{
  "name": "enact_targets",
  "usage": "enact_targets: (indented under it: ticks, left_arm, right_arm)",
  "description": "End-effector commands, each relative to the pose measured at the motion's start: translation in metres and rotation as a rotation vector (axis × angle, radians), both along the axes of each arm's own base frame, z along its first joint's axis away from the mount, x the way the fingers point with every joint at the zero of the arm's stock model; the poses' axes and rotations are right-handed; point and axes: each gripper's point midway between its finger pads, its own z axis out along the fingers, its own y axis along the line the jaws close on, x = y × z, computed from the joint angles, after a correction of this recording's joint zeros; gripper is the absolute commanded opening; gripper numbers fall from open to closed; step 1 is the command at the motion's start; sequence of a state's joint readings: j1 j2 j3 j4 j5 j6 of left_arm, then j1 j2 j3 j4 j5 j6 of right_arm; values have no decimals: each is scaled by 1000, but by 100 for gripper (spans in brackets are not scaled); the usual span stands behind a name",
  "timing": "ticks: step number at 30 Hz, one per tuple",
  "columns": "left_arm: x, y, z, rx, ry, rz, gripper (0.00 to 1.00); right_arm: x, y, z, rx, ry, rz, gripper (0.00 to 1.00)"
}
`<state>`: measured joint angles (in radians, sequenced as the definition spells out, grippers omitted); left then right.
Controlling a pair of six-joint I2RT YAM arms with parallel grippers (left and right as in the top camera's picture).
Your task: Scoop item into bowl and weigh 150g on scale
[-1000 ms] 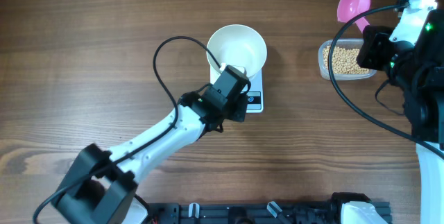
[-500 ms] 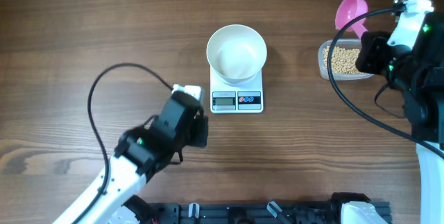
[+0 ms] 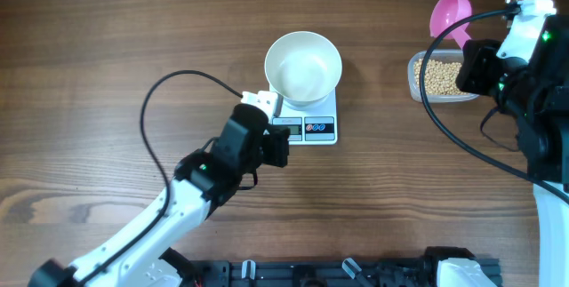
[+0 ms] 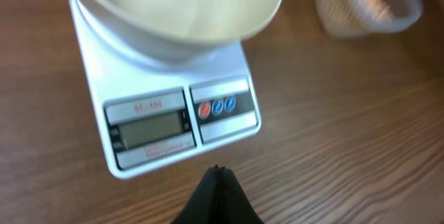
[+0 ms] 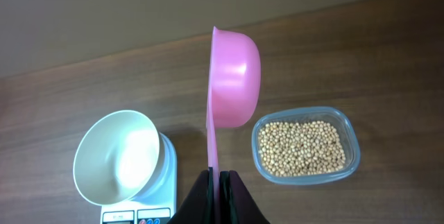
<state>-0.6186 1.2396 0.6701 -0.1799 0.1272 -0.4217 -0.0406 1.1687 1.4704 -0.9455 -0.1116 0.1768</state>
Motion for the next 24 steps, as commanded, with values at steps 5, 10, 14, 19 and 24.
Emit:
enact_targets:
  ticks: [5, 10, 14, 19, 24]
  left_arm:
    - [10, -29, 9, -5, 18, -78, 4]
    - [16, -25, 6, 138, 64, -31, 4]
    - [14, -26, -2, 189, 100, -33, 4]
    - [14, -26, -11, 203, 118, -34, 4]
    - [13, -26, -25, 223, 144, -36, 4]
  right_arm:
    - [0, 0, 1, -7, 0, 13, 4]
    - [-1, 1, 1, -1, 0, 14, 4]
    - [0, 2, 1, 4, 1, 17, 4]
    - [-1, 2, 0, 4, 5, 18, 4]
    - [-1, 2, -1, -2, 10, 22, 4]
